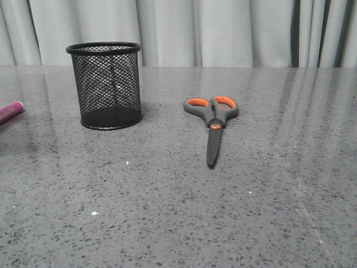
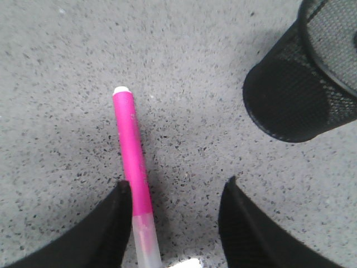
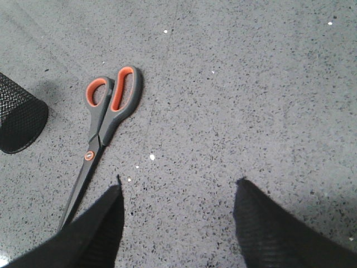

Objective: Put pen and scissors into bin
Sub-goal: 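Move the left gripper down over the pink marker and grasp it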

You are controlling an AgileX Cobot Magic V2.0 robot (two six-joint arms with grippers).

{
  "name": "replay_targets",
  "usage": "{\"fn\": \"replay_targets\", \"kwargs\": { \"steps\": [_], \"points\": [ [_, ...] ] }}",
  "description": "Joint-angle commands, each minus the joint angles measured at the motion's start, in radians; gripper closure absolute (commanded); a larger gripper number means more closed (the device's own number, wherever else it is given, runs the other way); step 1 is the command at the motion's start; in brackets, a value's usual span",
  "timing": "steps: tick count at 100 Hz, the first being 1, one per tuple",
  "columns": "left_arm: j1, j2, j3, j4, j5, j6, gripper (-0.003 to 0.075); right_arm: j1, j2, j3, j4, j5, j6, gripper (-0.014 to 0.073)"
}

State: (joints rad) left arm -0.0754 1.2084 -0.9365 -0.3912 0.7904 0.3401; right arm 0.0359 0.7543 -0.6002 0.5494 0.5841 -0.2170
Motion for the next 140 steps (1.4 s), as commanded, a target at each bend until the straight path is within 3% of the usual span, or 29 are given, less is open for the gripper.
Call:
{"fn": "replay_targets", "kwargs": {
  "steps": [1, 49, 121, 131, 140],
  "points": [
    [0.001, 0.04, -0.06, -0.017, -0.006, 0.022, 0.0388, -0.007, 0.002, -0.037, 0.009, -0.047, -0.01, 0.0201],
    [0.001, 0.262, -0.149, 0.039, -0.017, 0.024, 0.0388, -0.007, 0.002, -0.037, 0.009, -0.042, -0.01, 0.0201],
    [0.001, 0.329, -0.149, 0.081, -0.032, 0.027, 0.0391, -0.007, 0.002, -0.037, 0.009, -0.063, -0.012, 0.0201],
    [0.001, 0.336, -0.149, 0.085, -0.024, 0.027, 0.0454, -0.007, 0.005, -0.037, 0.009, -0.067, -0.012, 0.0201],
    [0.001, 0.336, -0.149, 0.085, -0.019, 0.027, 0.0577, -0.007, 0.005, -0.037, 0.009, -0.067, -0.012, 0.0201]
  ]
}}
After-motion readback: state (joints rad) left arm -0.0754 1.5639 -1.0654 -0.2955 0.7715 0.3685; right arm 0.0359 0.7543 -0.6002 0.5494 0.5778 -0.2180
